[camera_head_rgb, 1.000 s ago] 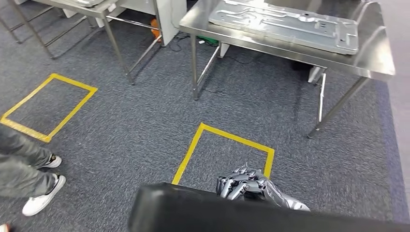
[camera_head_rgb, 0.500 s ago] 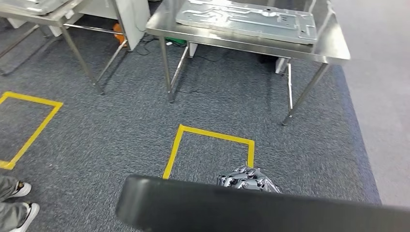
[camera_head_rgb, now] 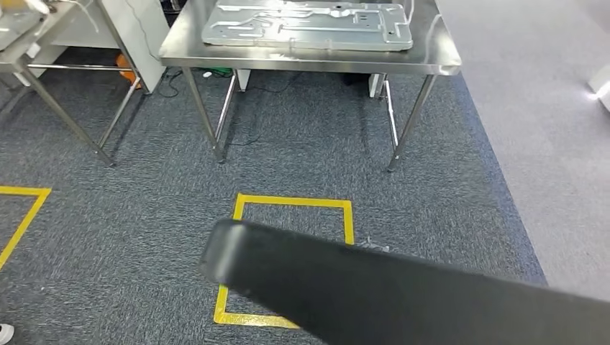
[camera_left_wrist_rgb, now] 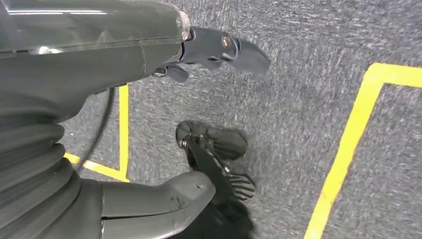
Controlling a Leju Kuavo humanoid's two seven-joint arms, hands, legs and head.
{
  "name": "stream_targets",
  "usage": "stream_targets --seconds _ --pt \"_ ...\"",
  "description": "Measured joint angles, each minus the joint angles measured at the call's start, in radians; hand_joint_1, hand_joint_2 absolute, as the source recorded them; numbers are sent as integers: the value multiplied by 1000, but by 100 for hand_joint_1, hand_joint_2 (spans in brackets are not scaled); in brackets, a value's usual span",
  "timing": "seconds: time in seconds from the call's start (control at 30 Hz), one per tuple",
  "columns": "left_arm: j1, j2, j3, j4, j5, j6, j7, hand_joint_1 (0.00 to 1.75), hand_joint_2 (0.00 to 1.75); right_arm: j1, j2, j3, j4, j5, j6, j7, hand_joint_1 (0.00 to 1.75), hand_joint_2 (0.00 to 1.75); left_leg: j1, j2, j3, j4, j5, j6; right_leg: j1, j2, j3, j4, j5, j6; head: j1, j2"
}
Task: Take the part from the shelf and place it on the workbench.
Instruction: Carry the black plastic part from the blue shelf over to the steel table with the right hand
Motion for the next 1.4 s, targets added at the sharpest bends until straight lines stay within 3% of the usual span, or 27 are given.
stream_targets --seconds 0.03,0.07,0.13,0.2,0.23,0.37,0.43,0.5,0.53,0.57,0.6,0.67,0.7,0.77,0.87,0.93,1.0,1.03,1.07,1.1,1.17,1.23,1.27,1.4 --pt "3 1 3 0 1 -4 0 0 175 1 0 0 0 1 -2 0 175 175 0 -2 -24 38 -3 -1 1 8 0 3 -2 -1 0 0" --pt "5 1 7 0 3 -7 0 0 175 1 0 0 0 2 -3 0 175 175 0 -2 -32 38 15 -2 2 15 1 7 -6 0 0 0" --pt "6 2 11 0 3 -12 -1 0 175 2 0 0 0 2 -5 -1 175 175 0 -3 8 -72 95 1 1 25 8 13 -14 4 0 0" --pt "5 2 11 0 3 -14 -2 0 175 2 0 0 0 1 -6 -1 175 175 -3 -8 59 -192 148 8 3 32 15 16 -22 13 0 0" --pt "4 3 12 0 4 -14 -2 0 175 2 0 0 0 1 -6 -1 175 175 -5 -10 72 -224 156 12 4 34 16 17 -23 18 0 0" --pt "2 2 12 0 5 -15 -2 0 175 2 0 -2 0 1 -6 -2 175 175 -3 -8 77 -242 160 36 2 33 6 35 -37 39 0 0" --pt "2 2 12 0 5 -15 -2 0 175 2 0 -2 0 1 -6 -2 175 175 1 -5 77 -245 163 45 -3 25 -35 126 -92 51 0 0" --pt "3 2 12 0 5 -16 -2 0 175 4 0 -3 0 1 -6 -2 175 175 1 -2 75 -244 162 47 -10 20 -104 264 -153 61 0 0" --pt "3 2 12 0 5 -16 -2 0 175 6 0 -3 0 1 -6 -2 175 175 1 -1 75 -244 161 47 -12 19 -129 308 -162 64 0 0" --pt "3 2 12 0 5 -16 -2 0 175 7 0 -3 0 1 -6 -2 175 175 1 0 76 -244 160 46 -15 18 -135 314 -151 65 0 0" --pt "3 2 13 0 5 -16 -2 0 175 7 0 -3 0 1 -6 -2 175 175 1 0 79 -244 159 44 -16 16 -120 277 -119 64 0 0" --pt "2 2 13 0 5 -16 -2 0 175 7 0 -3 0 1 -6 -3 175 175 1 0 86 -244 154 39 -15 11 -52 134 -44 57 0 0" --pt "2 1 13 0 5 -16 -2 0 175 6 0 -3 0 1 -6 -3 175 175 0 0 88 -244 152 35 -12 9 -24 72 -21 52 0 0" --pt "1 1 13 0 6 -17 -2 0 175 6 0 -3 0 1 -6 -3 175 175 -2 1 88 -245 149 24 -5 9 -4 24 -15 42 0 0" --pt "0 1 13 0 6 -22 -4 0 175 8 0 -3 -1 1 -7 -4 175 175 -1 2 91 -243 140 5 -7 13 1 10 -12 25 0 0" --pt "0 1 13 0 6 -23 -5 0 175 8 0 -3 -2 0 -9 -5 175 175 1 1 61 -172 96 -1 -11 13 9 -1 -8 12 0 0" --pt "1 2 15 0 6 -25 -5 0 175 11 0 -4 -3 -1 -10 -6 175 175 2 0 -11 -26 30 -4 -7 12 11 -1 -11 5 0 0" --pt "3 2 16 0 6 -25 -6 0 175 13 0 -4 -3 -1 -10 -6 175 175 2 0 -45 36 11 -5 -4 13 12 1 -13 2 0 0" --pt "4 2 17 0 5 -25 -6 0 175 15 0 -4 -3 -2 -11 -7 175 175 2 0 -63 65 13 -5 -2 14 13 3 -15 1 0 0" --pt "5 2 18 0 5 -26 -7 0 175 16 0 -4 -3 -2 -11 -7 175 175 2 0 -61 51 37 -3 0 15 16 4 -18 0 0 0" --pt "6 4 19 0 5 -26 -9 0 175 18 0 -5 -3 -2 -11 -8 175 175 0 -2 -4 -83 119 6 3 18 26 6 -25 2 0 0" --pt "5 7 20 0 5 -28 -10 0 175 20 0 -8 -3 -2 -12 -11 175 175 -4 -3 54 -208 164 16 8 20 32 9 -34 10 0 0" --pt "4 9 20 0 5 -29 -12 0 175 21 0 -11 -3 -2 -12 -12 175 175 -7 -3 65 -233 166 20 9 21 33 10 -36 15 0 0" --pt "4 9 20 0 3 -31 -17 0 175 27 0 -20 -7 -2 -12 -19 175 175 -3 -1 74 -247 164 37 6 21 24 36 -57 37 0 0"
